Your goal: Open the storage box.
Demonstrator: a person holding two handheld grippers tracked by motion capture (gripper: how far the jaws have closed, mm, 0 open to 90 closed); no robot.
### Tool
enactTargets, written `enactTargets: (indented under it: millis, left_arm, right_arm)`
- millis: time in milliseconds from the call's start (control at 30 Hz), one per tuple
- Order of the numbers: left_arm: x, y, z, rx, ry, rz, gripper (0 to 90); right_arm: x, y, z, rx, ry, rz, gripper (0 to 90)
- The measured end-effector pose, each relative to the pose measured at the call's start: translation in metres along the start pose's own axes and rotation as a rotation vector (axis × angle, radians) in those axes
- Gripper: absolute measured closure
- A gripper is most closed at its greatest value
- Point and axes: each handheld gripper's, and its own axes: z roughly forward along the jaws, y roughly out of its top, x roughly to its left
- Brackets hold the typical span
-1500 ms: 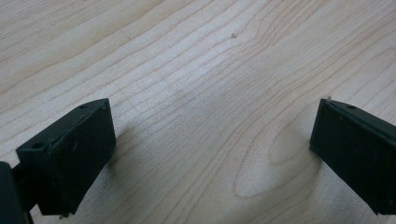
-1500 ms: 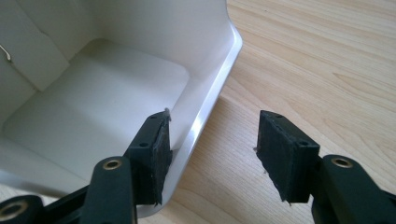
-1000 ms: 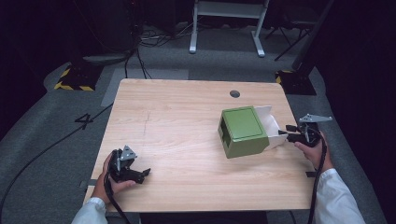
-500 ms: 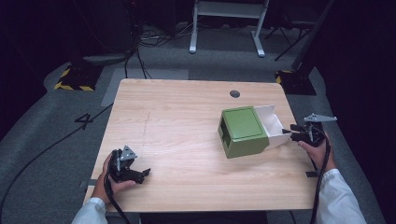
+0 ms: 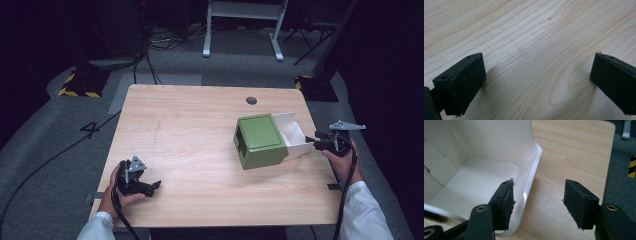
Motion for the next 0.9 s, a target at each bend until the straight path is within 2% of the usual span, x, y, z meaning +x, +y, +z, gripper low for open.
enactTargets:
  millis: [133,200,533,767,900]
  left_arm:
    - [0.000,0.000,0.000,0.001,0.000,0.001,0.5]
    - [0.000,0.000,0.000,0.002,0.000,0.000,0.5]
    - [0.000,0.000,0.000,0.001,0.000,0.000,0.5]
    - [0.000,0.000,0.000,0.001,0.000,0.002,0.5]
    - [0.000,0.000,0.000,0.000,0.000,0.000,0.5]
  right_arm:
    - [0.003,0.006,-0.008,-0.037,-0.017,-0.016,40.2]
    - [0.005,0.007,-0.009,-0.035,-0.025,-0.024,39.8]
    - [0.009,0.016,-0.022,-0.086,-0.026,-0.033,38.0]
    - [0.018,0.023,-0.033,-0.115,-0.007,-0.056,36.9]
    - [0.028,0.028,-0.038,-0.131,0.007,-0.081,35.1]
